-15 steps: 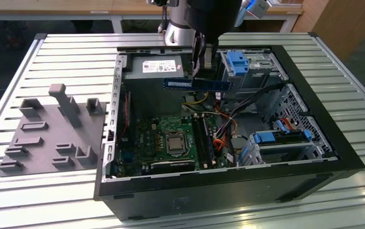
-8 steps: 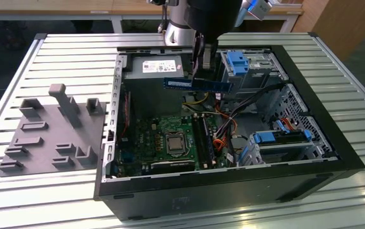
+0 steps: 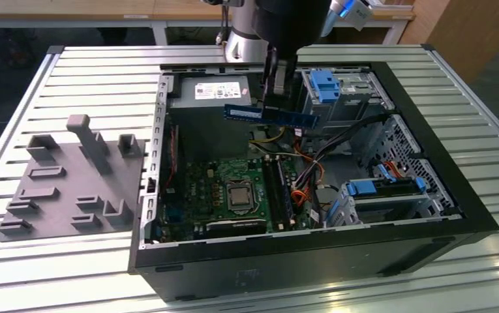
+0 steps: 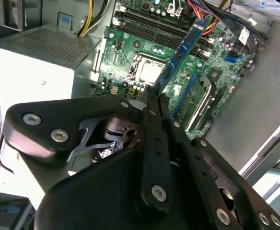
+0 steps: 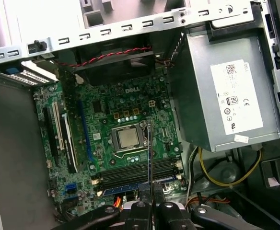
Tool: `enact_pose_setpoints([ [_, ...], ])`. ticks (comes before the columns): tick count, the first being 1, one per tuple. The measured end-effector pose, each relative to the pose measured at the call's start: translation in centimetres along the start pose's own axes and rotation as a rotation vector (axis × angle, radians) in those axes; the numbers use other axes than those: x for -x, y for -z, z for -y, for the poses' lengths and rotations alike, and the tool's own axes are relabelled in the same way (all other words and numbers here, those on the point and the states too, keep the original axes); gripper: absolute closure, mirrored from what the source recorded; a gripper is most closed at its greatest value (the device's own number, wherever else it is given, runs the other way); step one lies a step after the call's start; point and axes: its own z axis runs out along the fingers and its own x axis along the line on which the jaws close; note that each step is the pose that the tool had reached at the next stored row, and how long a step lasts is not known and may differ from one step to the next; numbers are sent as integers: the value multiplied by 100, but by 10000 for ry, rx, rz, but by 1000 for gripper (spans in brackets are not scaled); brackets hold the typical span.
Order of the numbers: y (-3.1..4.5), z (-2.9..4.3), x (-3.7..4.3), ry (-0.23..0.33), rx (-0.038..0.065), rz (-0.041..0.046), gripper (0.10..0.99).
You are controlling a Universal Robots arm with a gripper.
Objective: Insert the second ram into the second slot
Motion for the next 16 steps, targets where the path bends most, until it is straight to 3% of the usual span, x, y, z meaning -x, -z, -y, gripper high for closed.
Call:
enact_pose_setpoints([
  [16,-3,0,0,-1289,-9,38,953],
])
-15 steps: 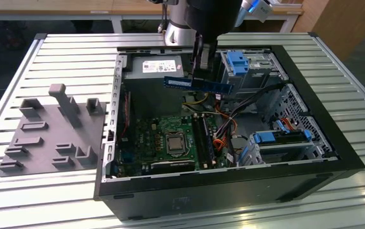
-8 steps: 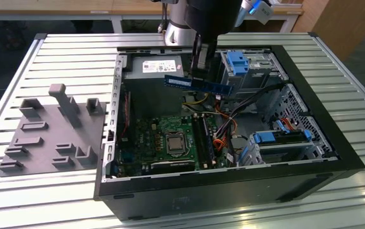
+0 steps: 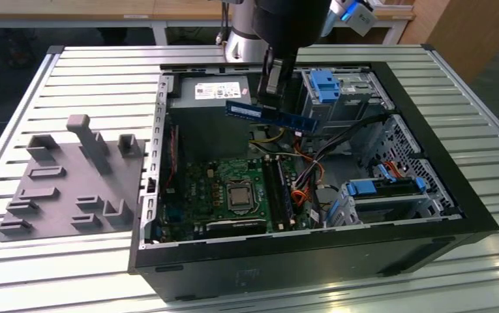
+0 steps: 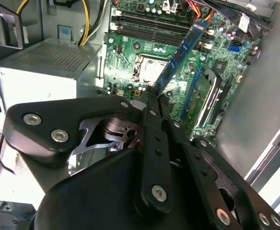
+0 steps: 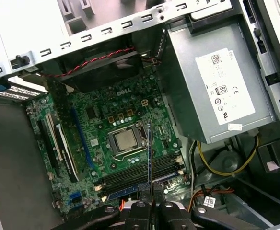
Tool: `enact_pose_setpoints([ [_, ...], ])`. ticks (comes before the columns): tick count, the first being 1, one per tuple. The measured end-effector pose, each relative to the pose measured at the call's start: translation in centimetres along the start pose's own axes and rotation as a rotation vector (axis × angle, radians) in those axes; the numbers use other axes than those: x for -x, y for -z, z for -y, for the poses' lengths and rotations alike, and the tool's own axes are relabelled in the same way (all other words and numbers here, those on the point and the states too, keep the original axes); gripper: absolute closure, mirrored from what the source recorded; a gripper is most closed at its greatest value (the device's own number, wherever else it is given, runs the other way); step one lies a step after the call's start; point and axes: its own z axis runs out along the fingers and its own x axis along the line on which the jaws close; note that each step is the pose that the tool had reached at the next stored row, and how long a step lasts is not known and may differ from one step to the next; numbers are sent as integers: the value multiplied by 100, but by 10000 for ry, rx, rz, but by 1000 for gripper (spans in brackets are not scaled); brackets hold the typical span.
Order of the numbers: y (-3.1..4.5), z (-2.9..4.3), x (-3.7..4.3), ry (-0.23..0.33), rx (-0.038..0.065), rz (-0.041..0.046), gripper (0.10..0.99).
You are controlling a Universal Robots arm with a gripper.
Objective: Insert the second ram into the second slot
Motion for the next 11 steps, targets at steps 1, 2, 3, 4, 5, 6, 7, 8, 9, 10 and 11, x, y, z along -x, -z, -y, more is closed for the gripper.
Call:
enact_pose_setpoints([
  [1,0,0,0,-79,0,3,953],
  [2,0,0,0,-156,-1,6,953],
  [3,-1,0,0,-231,-1,9,953],
  [4,-1,0,0,-306,-1,11,953],
  [5,-1,0,0,-381,-1,14,953],
  [6,-1,0,0,-456,-2,17,953],
  [7,-1,0,0,-527,-2,19,953],
  [8,-2,0,0,-599,-3,22,953],
  [9,-2,0,0,-663,-3,24,953],
  [10,-2,0,0,-726,-3,27,953],
  [11,-3,0,0,-790,-3,29,953],
])
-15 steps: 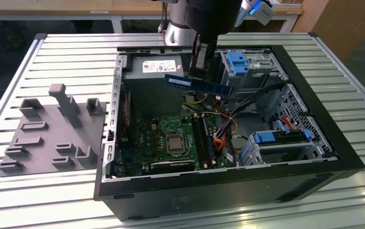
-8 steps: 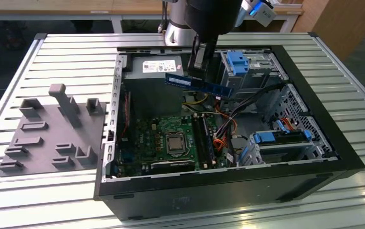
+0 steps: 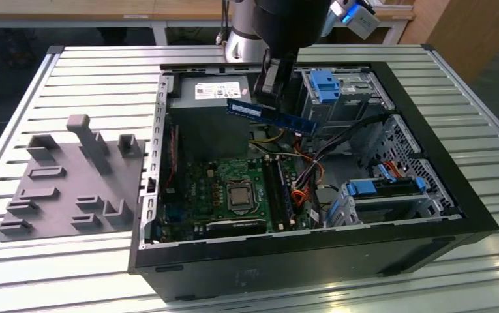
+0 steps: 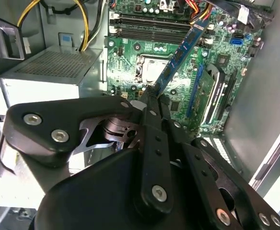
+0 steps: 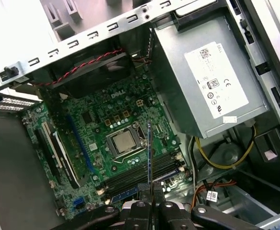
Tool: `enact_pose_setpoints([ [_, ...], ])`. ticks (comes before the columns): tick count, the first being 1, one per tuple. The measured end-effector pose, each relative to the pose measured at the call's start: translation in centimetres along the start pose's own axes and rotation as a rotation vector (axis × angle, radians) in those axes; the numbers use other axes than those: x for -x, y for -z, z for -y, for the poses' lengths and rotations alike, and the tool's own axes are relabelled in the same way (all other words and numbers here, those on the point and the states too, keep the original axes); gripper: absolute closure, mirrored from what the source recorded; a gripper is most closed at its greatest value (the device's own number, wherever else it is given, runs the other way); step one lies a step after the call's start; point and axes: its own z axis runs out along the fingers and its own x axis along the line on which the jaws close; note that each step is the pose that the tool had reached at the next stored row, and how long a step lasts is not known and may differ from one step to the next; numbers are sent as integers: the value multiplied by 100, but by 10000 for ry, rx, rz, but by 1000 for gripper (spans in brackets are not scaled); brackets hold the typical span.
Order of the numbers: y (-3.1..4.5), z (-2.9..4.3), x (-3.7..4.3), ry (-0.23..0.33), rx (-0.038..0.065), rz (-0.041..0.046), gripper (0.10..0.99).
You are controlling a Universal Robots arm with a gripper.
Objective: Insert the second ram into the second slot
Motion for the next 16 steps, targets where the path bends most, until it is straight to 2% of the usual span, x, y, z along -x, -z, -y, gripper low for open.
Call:
enact_pose_setpoints([
  [16,-2,0,0,-1171,-5,43,953],
])
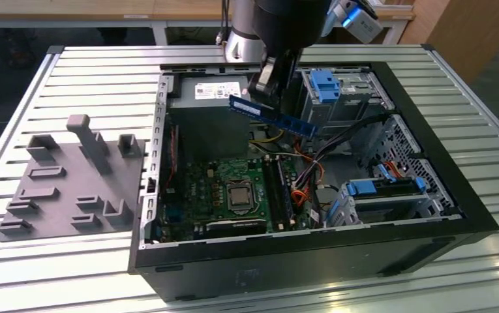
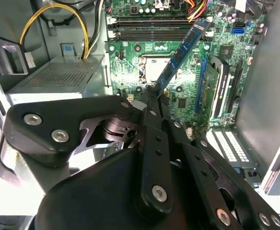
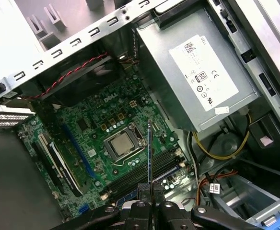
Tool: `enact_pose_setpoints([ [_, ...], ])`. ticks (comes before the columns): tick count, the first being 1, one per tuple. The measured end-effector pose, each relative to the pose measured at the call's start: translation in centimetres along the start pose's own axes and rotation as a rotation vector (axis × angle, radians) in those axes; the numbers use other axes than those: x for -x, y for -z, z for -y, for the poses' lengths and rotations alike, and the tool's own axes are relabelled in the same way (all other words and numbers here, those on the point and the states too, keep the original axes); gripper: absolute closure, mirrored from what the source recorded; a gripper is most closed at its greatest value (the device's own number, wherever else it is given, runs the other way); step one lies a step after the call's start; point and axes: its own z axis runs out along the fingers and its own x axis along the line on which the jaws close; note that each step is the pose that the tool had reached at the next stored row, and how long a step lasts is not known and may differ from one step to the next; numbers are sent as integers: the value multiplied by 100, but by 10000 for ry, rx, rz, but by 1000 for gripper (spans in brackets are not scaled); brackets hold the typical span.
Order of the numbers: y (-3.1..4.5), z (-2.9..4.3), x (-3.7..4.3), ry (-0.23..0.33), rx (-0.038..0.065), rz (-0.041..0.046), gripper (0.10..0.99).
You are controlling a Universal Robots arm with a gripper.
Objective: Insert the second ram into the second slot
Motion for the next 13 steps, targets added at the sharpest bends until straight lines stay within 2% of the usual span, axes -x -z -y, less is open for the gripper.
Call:
enact_pose_setpoints([
  [7,0,0,-1,-511,-2,19,953],
  [13,-6,1,-1,-1495,-13,45,953],
])
